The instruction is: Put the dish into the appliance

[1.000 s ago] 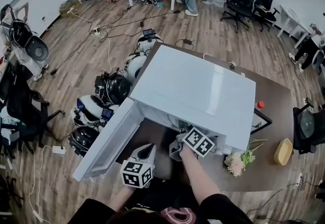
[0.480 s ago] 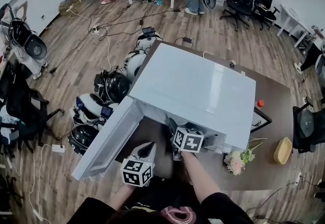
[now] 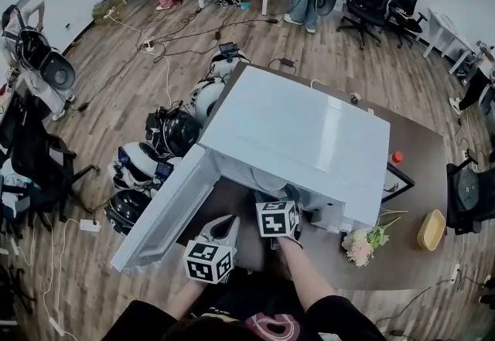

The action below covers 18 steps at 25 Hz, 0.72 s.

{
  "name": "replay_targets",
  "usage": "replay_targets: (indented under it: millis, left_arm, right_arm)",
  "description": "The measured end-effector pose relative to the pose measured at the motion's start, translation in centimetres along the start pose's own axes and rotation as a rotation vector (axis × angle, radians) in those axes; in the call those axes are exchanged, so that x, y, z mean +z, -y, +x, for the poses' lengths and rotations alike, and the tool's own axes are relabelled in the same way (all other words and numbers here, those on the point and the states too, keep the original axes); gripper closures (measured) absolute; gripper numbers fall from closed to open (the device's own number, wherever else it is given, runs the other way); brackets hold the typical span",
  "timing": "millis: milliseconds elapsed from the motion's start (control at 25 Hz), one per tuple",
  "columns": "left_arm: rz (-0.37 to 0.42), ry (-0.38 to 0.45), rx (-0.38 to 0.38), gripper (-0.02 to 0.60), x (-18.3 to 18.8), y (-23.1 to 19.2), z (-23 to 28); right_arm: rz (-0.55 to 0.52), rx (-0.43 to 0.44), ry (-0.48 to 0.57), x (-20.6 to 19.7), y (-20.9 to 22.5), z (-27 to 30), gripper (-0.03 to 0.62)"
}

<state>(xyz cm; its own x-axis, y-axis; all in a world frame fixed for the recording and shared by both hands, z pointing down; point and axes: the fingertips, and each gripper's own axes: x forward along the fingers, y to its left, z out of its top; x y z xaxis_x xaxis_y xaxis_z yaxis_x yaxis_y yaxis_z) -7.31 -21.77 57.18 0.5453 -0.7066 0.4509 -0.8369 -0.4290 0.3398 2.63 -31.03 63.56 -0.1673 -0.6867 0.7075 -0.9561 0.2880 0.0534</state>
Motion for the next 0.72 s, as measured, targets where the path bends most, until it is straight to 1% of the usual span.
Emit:
replay_targets:
  millis: [120, 360, 560, 720]
  left_arm:
    - [0.003, -0.002, 0.0, 0.572, -0.1, 0.2, 0.0]
    - [0.016, 0.007, -0.049, 0.572, 0.4, 1.9, 0.5]
    - [0.024, 0.011, -0.061, 0.572, 0.4, 2.1, 0.6]
    - [0.027, 0.014, -0.073, 0.572, 0.3, 2.3, 0.7]
  right_arm:
    - [0.015, 0.015, -0.007, -0.2, 0.0, -0.3, 0.25]
    - [0.073, 0.022, -0.022, -2.0, 0.3, -0.9, 0.249]
    - [0.159, 0.071, 0.037, -2.1, 0.7, -2.4, 0.243]
    - [0.233, 0.092, 0.08, -3.1, 1.1, -5.1, 0.238]
